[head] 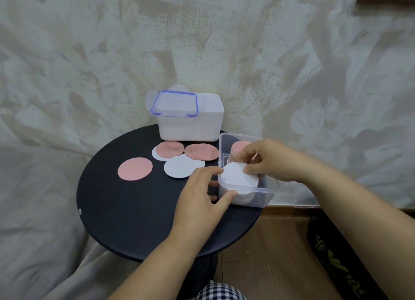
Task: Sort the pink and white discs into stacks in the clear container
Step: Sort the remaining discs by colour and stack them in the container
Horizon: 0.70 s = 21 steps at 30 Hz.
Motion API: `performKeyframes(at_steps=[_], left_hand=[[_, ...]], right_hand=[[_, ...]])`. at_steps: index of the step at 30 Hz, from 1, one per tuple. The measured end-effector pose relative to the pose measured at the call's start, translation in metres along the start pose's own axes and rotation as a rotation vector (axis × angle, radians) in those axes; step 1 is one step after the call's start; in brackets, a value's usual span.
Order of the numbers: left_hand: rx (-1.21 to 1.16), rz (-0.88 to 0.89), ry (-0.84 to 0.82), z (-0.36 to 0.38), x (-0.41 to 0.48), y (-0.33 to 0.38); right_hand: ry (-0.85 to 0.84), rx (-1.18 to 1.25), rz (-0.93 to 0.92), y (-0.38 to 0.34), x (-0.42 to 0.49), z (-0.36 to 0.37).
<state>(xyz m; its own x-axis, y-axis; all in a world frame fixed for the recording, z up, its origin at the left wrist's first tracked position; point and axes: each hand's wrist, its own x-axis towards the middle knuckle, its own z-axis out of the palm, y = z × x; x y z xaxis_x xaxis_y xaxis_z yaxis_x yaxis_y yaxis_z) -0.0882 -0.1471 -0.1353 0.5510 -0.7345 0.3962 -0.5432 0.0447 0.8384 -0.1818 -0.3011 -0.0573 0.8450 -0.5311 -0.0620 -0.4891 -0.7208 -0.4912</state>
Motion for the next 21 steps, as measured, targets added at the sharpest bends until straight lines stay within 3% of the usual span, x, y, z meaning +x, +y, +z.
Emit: performKeyframes(at_steps=[17, 21], left_hand=[[-0.007, -0.021, 0.007, -0.001, -0.001, 0.002], [0.003, -0.038, 0.004, -0.018, -0.003, -0.001]], right_hand=[[-0.056, -0.332, -0.042, -0.007, -0.006, 0.002], [0.095, -0.280, -0.109, -0.013, -0.012, 0.000]])
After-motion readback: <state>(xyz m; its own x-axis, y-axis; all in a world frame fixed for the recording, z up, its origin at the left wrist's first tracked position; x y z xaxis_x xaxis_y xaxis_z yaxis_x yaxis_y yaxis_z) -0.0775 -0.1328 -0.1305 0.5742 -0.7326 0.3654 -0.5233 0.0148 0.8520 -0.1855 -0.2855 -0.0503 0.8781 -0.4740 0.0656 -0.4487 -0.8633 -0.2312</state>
